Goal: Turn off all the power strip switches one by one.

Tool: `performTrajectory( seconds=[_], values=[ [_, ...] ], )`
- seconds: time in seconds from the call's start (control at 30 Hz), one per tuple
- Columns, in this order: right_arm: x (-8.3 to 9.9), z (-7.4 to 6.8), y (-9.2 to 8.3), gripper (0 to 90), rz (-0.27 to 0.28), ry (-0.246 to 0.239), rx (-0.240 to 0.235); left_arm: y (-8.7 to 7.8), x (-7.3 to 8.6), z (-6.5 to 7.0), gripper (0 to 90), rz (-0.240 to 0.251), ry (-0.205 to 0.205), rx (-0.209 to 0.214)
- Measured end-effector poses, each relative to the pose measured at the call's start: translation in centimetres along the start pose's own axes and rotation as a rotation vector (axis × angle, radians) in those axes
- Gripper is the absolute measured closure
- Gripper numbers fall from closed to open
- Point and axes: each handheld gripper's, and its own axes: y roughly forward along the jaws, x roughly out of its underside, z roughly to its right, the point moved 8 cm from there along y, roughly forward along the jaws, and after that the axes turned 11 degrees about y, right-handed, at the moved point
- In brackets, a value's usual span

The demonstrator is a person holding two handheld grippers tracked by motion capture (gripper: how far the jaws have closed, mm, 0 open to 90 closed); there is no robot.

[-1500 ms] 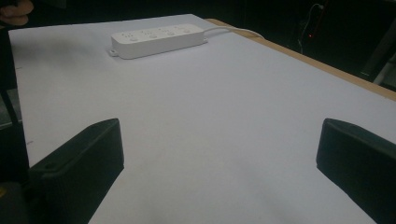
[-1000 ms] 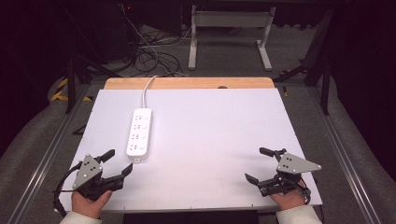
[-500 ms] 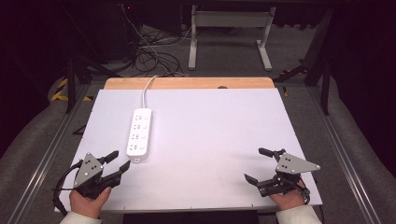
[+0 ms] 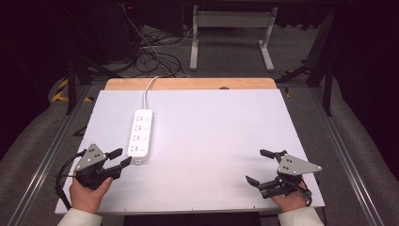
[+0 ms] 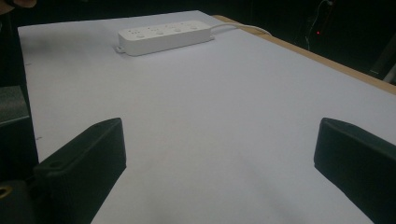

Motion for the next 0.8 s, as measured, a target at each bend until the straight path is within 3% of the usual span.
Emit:
performTrajectory(
  seconds=[0.07, 0.3, 0.43, 0.6, 0.8],
  values=[
    [0.0, 0.0, 0.0, 2.8, 0.000, 0.002, -0.002, 0.4, -0.5, -0.6, 50.5, 0.005, 0.004, -0.039],
    [0.0, 0.0, 0.0, 2.8, 0.000, 0.001, -0.001, 1.3, -1.4, -1.1, 51.4, -0.003, 0.028, -0.058],
    [0.1, 0.0, 0.0, 2.9, -0.005, 0.005, -0.006, 2.0, -1.9, -1.4, 51.8, -0.032, 0.071, -0.072],
    [0.1, 0.0, 0.1, 3.0, -0.003, 0.003, -0.008, 2.7, -2.4, -1.9, 51.9, -0.028, 0.057, -0.060],
    [0.1, 0.0, 0.1, 3.0, -0.008, 0.002, -0.010, 3.5, -2.9, -2.2, 51.9, -0.033, 0.068, -0.049]
  ],
)
